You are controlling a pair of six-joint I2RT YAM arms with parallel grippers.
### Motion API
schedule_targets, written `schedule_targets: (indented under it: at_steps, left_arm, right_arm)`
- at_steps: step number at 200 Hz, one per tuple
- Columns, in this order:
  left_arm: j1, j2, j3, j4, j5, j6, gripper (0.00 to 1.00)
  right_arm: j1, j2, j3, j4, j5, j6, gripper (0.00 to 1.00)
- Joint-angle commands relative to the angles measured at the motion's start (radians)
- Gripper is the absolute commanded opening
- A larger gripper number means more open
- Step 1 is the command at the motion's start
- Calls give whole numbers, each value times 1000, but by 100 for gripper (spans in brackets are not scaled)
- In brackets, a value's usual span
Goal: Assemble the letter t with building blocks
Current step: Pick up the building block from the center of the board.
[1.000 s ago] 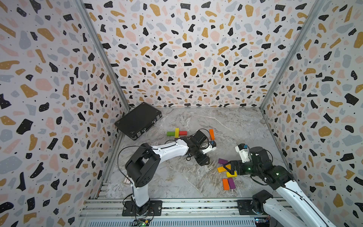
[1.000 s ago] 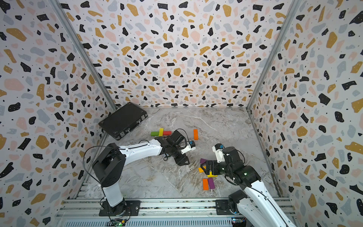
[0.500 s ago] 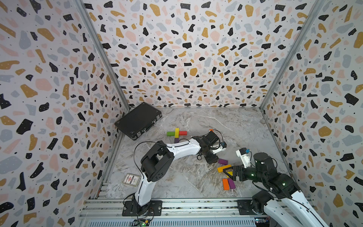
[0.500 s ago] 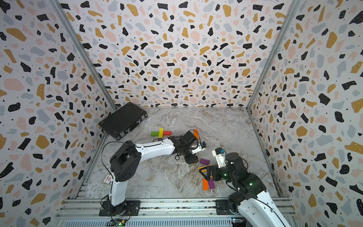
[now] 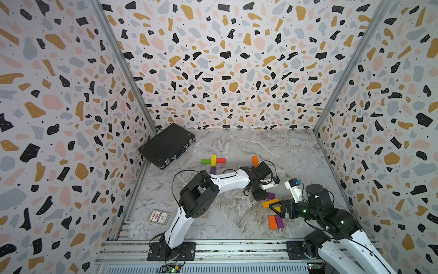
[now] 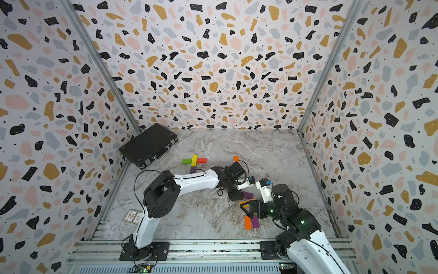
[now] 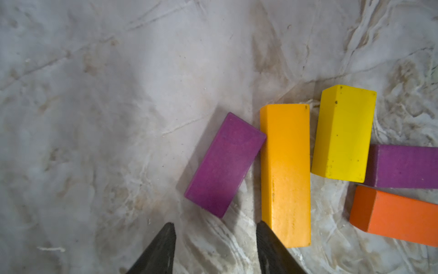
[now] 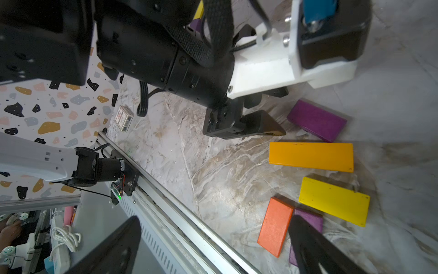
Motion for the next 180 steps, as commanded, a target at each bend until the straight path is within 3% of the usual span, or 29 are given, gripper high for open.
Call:
schedule_targets:
  at_steps: [1, 180]
  left_arm:
    - [-14, 22, 42, -22, -10, 29, 56]
    - [-48, 142, 187, -100, -65, 112, 66]
  right_arm:
    - [5, -6, 4, -21, 7, 3, 100]
    - [4, 28, -1, -13, 2, -2, 100]
